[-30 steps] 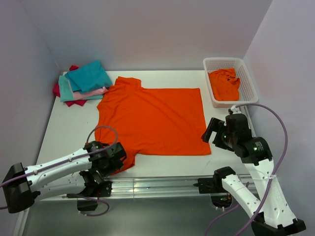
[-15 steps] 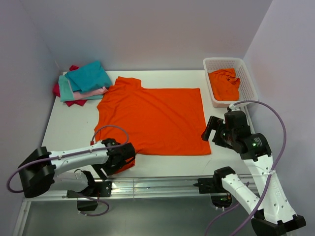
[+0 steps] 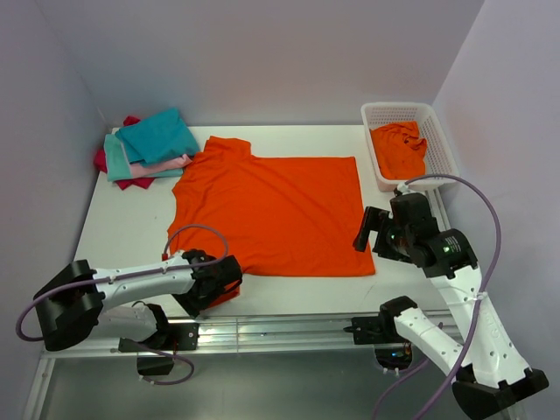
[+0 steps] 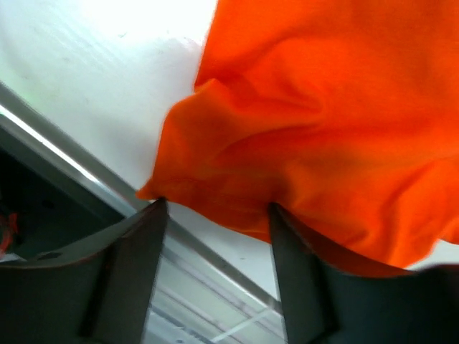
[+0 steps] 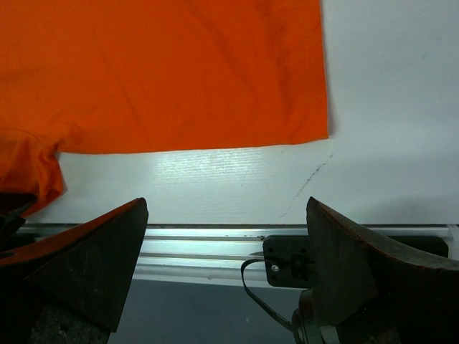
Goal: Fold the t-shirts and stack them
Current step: Flatten the tshirt out
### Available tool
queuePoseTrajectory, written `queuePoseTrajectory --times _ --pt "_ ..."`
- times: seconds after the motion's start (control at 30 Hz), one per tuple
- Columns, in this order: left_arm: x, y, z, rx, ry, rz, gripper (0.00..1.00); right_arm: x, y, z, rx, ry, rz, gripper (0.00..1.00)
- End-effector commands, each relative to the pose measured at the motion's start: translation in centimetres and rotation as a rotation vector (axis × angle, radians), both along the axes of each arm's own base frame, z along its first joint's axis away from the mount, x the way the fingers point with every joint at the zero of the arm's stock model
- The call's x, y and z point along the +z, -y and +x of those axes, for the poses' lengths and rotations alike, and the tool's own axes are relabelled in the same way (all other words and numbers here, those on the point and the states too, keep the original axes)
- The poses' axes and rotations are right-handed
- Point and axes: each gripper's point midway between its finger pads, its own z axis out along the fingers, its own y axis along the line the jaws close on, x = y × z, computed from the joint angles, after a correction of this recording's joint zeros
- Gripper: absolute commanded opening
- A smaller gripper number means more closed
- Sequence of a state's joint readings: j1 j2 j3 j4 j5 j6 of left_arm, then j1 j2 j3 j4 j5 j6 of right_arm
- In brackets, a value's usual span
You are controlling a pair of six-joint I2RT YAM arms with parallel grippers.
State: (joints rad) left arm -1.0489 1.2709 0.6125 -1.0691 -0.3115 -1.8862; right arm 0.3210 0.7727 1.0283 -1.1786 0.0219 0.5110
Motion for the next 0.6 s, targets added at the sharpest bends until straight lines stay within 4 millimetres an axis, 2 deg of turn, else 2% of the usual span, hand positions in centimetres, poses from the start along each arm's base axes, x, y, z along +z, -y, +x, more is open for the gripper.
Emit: queuePoseTrajectory --times 0.0,0.07,0.1,0.17,0.2,0.33,0.53,0.57 --pt "-2.3 -0.8 -0.9 0.015 -0.028 0.012 0.62 1.4 0.0 0.9 0.008 0.047 -0.024 0.98" --pt "-2.2 -0.8 -0.8 0.018 -0.022 0.022 0.57 1.2 0.0 1.0 0.01 0.035 -0.034 0.98" --pt "-2.2 -0.8 -0.7 0.016 -0.021 0.025 0.5 1.2 0.0 1.1 0.006 0.035 -0.037 0.99" --pt "-2.0 -0.5 -0.5 0.004 -0.017 0.024 0.43 1.0 0.1 1.3 -0.007 0.028 -0.039 0.99" --pt "-1.8 -0.4 -0.3 0.001 -0.011 0.025 0.36 0.9 0.0 1.4 -0.013 0.025 -0.038 0.99" --pt "-0.2 0.2 0.9 -0.031 0.032 0.026 0.25 -0.1 -0.7 1.9 -0.021 -0.005 -0.012 0.99" --pt "2.3 1.5 2.8 -0.108 0.086 -0.021 0.15 -3.7 -1.1 2.6 -0.085 -0.102 -0.006 0.98" --pt "2.9 1.8 3.1 -0.126 0.093 -0.028 0.15 -5.4 -1.2 2.1 -0.108 -0.159 0.003 0.98"
